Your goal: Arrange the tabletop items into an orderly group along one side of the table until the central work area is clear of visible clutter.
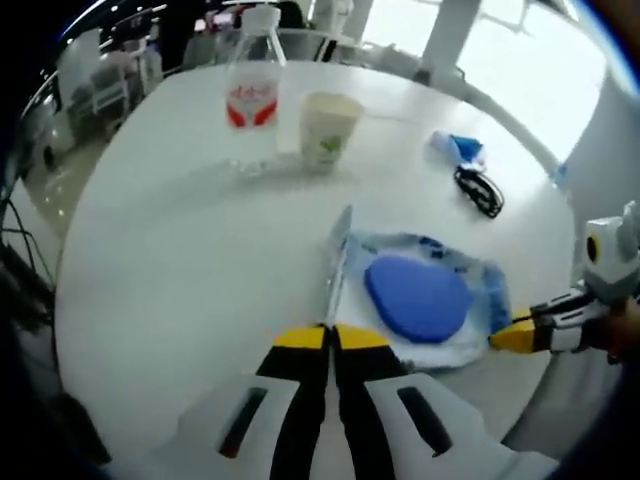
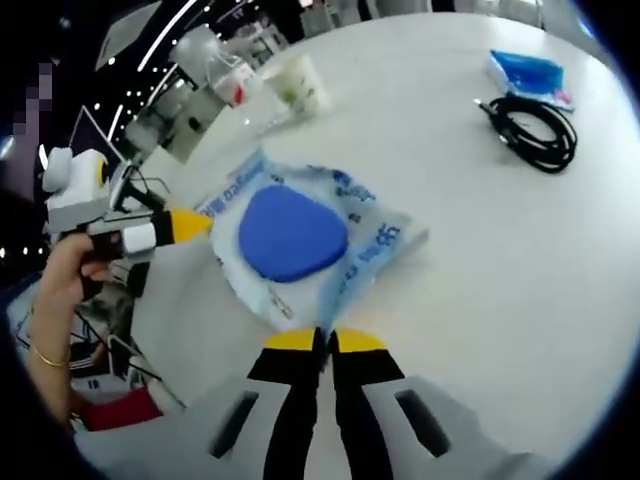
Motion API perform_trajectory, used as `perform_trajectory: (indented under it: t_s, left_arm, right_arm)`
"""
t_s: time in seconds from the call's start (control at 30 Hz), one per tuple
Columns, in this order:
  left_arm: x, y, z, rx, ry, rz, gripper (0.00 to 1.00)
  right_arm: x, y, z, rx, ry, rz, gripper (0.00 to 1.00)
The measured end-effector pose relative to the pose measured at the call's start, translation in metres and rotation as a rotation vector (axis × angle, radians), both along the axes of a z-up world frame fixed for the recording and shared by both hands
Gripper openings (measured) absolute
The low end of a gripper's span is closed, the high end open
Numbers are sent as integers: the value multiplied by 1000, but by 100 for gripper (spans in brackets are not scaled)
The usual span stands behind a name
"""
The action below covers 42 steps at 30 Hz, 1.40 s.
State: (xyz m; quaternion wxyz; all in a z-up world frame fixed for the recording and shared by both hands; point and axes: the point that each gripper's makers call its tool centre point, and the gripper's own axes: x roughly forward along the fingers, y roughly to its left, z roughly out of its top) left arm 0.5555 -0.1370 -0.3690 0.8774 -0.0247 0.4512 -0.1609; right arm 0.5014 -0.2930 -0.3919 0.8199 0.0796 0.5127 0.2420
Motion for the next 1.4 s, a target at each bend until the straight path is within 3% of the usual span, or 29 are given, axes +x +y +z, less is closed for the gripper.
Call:
perform_trajectory:
  t_s: [0.5,0.93,1.2,1.4]
  left_arm:
    - [-7,-33,22,-65,-39,-54,0]
    - [-13,-66,44,-109,-75,-123,0]
    - [2,-90,69,-154,-132,-151,0]
    - [17,-102,78,-168,-157,-155,0]
  right_arm:
    - [23,-42,25,-106,-133,-1,1]
    - [59,-81,65,-167,-277,-21,1]
    - [91,-101,89,-191,-351,-41,1]
    - [116,-112,103,-217,-396,-42,1]
